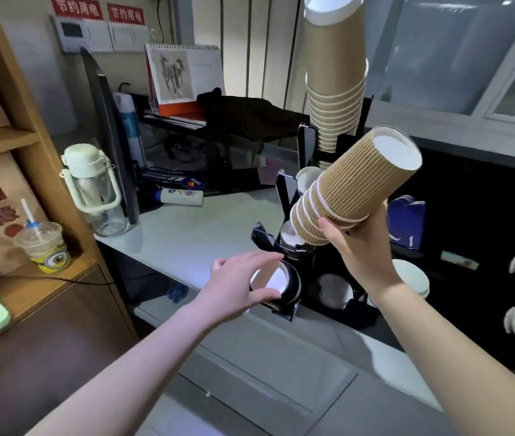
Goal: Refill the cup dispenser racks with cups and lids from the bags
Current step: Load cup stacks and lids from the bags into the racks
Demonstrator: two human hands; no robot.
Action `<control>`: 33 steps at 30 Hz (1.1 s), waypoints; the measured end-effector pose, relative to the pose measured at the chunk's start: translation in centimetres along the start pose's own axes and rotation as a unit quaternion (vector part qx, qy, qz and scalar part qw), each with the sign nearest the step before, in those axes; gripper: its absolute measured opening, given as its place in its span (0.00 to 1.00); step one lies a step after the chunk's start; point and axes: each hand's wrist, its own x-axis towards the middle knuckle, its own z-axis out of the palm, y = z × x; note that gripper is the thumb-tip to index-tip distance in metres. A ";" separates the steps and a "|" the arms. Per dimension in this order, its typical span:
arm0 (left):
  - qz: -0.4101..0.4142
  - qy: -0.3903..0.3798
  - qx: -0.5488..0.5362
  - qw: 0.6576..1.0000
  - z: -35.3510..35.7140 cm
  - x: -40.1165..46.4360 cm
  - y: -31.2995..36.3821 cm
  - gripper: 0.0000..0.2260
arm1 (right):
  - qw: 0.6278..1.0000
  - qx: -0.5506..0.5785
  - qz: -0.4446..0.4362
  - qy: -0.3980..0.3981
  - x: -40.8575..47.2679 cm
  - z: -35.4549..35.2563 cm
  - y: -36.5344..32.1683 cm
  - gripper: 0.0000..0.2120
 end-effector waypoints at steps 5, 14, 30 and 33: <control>-0.022 0.068 -0.025 0.997 -0.8 -0.5 -0.2 0.24 | 0.997 -0.078 0.016 0.002 -0.4 0.9 0.0 0.37; 0.128 0.217 -0.177 0.951 -3.6 1.2 3.0 0.36 | 0.976 -0.165 0.112 -0.083 -0.2 3.0 0.9 0.34; 0.019 0.099 0.044 0.994 -1.8 3.6 3.0 0.20 | 0.956 -0.208 0.152 -0.141 -0.5 -1.0 1.1 0.23; 0.031 0.098 0.021 0.994 -2.3 3.6 3.0 0.18 | 0.965 -0.193 0.143 -0.106 0.0 -1.7 0.3 0.17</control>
